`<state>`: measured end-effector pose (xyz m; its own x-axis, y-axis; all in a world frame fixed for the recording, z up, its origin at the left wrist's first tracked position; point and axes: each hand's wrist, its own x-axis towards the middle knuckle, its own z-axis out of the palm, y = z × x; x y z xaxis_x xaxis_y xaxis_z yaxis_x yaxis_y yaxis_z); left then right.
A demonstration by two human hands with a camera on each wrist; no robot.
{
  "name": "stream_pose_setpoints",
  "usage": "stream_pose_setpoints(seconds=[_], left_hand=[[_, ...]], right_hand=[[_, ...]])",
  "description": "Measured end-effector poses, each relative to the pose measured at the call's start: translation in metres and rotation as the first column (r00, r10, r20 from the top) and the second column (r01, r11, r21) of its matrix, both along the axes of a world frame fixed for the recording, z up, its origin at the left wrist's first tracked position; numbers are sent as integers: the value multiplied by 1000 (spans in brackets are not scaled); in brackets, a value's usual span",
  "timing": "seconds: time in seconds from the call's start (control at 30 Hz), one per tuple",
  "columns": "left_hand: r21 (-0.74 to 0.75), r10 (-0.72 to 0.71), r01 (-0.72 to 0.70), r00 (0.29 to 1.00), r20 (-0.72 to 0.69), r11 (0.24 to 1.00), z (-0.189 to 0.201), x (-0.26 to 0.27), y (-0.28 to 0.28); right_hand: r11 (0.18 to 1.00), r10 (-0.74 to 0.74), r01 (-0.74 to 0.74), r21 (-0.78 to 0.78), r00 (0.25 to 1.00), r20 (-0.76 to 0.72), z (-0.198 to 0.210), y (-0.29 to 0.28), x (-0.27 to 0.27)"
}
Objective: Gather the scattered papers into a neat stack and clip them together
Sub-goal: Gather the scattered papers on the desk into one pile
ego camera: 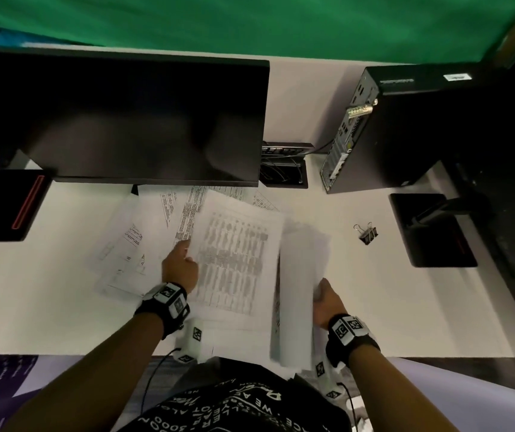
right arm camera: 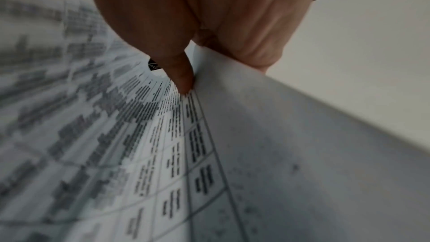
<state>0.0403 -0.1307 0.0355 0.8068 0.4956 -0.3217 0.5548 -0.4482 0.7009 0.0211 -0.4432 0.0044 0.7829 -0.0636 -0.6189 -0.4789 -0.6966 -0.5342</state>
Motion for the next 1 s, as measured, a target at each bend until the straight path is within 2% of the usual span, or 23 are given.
stream_pose_setpoints(seconds=[0.17,0.3,0.5,0.57,0.83,1.0], left_hand=[[36,138,-145,981,138,989,23,11,63],[-18,186,-185,971,154,983,35,18,93],[-204,149,-110,971,185,973,35,19,64],[-227,147,-110,977,156,968,32,18,50],[-82,-38,36,999,-25,996,6,11,9],[-80,-178,171,979,-94,982,-12,-1,-12]], right_hand=[[1000,-24,24,-7,1000,6,4,-2,1],[998,-65,65,16,998,-11,4,-2,3],[997,-74,74,-24,997,7,-3,1,6],[997,-60,61,-47,998,9,-3,1,7],[995,-99,99,6,994,-40,-3,-1,8],[977,-186,193,94,979,-83,8,2,7]])
